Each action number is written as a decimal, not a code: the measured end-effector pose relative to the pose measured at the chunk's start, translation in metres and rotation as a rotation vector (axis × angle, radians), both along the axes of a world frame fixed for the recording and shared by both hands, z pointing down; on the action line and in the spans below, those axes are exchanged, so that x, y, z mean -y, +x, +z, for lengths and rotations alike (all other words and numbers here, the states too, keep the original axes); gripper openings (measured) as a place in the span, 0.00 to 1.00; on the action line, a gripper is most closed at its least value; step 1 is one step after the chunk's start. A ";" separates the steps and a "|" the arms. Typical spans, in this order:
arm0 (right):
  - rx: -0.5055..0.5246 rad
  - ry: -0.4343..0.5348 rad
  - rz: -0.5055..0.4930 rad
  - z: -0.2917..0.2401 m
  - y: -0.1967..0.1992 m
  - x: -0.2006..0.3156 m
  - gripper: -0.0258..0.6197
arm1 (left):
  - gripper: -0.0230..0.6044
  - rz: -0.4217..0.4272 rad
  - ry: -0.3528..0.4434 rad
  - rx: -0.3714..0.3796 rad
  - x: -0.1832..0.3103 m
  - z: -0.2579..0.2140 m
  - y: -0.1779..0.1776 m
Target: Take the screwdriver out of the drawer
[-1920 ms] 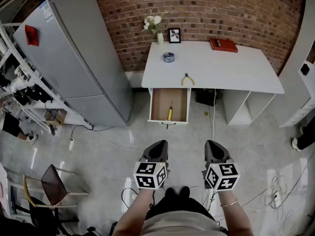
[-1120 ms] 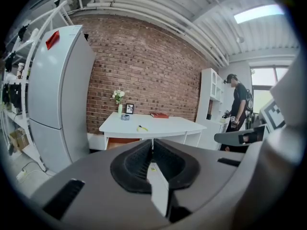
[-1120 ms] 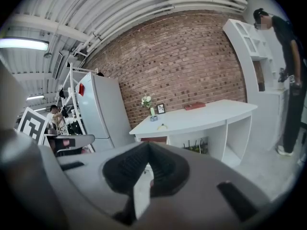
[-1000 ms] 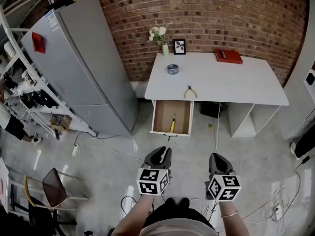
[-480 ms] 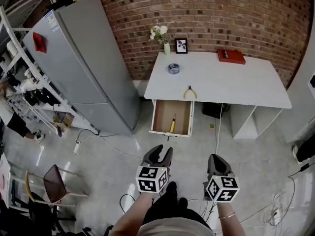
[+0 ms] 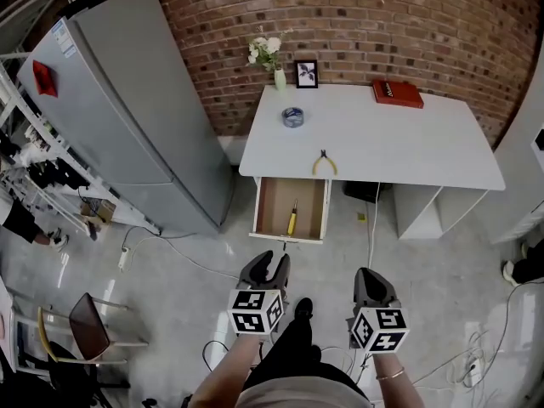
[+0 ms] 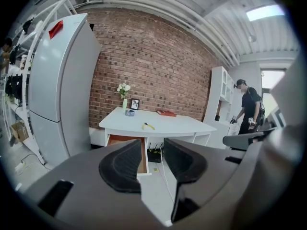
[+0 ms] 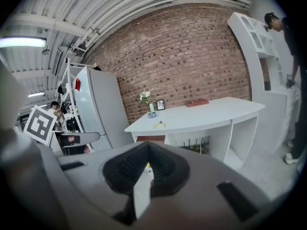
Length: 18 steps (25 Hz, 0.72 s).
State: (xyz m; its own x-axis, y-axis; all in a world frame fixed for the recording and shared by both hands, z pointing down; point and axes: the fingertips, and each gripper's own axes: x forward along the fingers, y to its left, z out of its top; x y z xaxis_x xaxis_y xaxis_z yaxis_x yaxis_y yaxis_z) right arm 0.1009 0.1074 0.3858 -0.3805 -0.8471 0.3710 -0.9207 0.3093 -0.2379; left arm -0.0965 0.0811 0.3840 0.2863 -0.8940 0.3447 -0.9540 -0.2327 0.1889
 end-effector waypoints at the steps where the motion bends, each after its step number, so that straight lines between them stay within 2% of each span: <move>1: -0.004 -0.003 0.002 0.001 -0.001 0.007 0.04 | 0.26 0.001 -0.002 0.000 0.008 0.002 -0.002; 18: -0.039 -0.033 0.011 0.003 -0.039 0.153 0.04 | 0.27 0.006 -0.056 0.019 0.160 0.028 -0.042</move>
State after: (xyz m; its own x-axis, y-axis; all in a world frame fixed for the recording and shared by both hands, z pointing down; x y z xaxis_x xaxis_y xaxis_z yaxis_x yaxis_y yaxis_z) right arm 0.0622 -0.0460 0.3888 -0.3554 -0.8383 0.4135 -0.9330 0.2912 -0.2115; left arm -0.1384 -0.0786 0.4124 0.2842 -0.8714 0.3997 -0.9562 -0.2275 0.1839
